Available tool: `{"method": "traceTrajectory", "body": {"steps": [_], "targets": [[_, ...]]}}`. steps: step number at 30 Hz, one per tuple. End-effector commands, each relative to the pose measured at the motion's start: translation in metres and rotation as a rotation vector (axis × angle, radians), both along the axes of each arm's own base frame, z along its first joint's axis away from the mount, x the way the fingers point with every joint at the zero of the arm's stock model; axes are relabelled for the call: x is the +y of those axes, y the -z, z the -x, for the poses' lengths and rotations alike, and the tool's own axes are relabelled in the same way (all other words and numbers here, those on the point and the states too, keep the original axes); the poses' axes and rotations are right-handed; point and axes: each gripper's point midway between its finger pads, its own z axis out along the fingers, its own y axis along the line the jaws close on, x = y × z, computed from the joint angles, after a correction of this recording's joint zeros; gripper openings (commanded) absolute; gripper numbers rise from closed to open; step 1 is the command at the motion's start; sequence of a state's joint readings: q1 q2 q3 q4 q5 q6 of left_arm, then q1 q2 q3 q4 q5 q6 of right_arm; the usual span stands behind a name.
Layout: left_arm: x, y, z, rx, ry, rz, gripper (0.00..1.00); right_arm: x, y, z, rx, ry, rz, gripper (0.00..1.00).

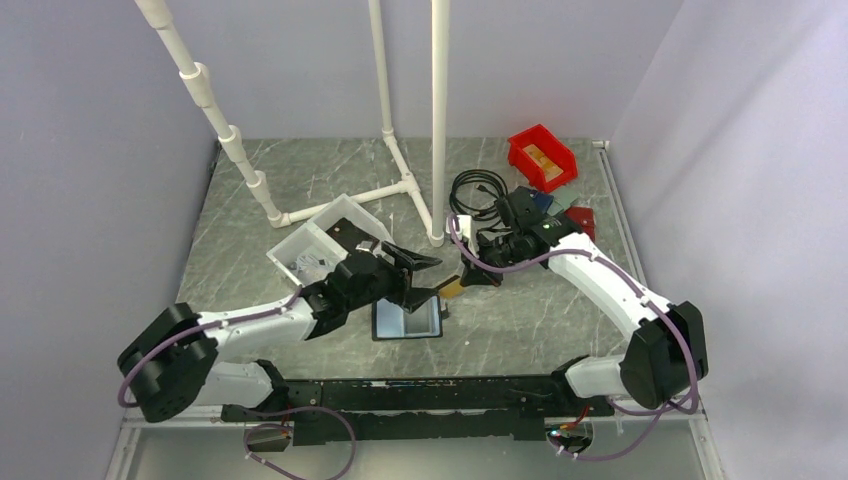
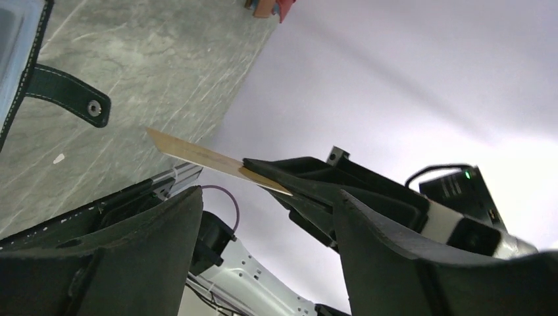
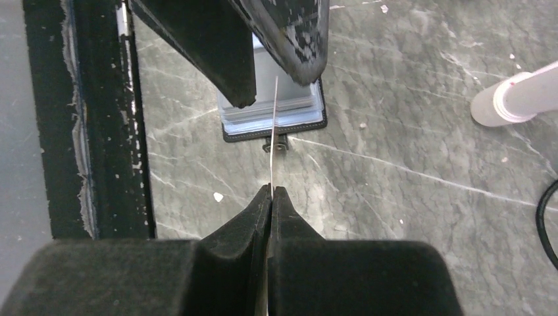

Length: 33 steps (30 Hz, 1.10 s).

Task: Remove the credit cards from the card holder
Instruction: Place the credit card in the storage box.

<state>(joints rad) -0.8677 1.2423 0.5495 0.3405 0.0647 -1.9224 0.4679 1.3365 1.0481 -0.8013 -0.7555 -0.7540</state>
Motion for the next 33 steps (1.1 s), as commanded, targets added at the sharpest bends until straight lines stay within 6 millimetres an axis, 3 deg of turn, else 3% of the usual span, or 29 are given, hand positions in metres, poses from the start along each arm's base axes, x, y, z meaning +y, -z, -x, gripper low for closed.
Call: {"method": "traceTrajectory", "body": {"steps": [1,7,12,19,21,29,33], "targets": [[-0.017,-0.009,-0.002,0.093,0.011,0.120,0.76,0.001,-0.012,-0.012,-0.105,0.037,-0.032,0.00],[-0.025,0.007,-0.013,0.117,-0.016,0.146,0.66,0.004,-0.011,-0.007,-0.146,0.012,-0.041,0.00],[-0.042,0.008,-0.012,0.125,0.050,0.214,0.41,0.005,-0.007,-0.007,-0.187,0.003,-0.023,0.00],[-0.047,0.016,-0.011,0.116,0.074,0.225,0.07,0.005,-0.009,0.000,-0.219,-0.036,-0.017,0.01],[-0.046,0.015,-0.012,0.100,0.074,0.218,0.00,0.004,-0.009,0.007,-0.198,-0.064,-0.017,0.10],[-0.030,0.022,-0.016,-0.004,0.074,0.080,0.00,0.007,-0.023,0.027,-0.138,-0.148,-0.076,0.55],[-0.016,0.036,-0.014,-0.120,0.095,-0.070,0.00,0.005,-0.031,0.029,-0.092,-0.148,-0.104,0.59]]}}
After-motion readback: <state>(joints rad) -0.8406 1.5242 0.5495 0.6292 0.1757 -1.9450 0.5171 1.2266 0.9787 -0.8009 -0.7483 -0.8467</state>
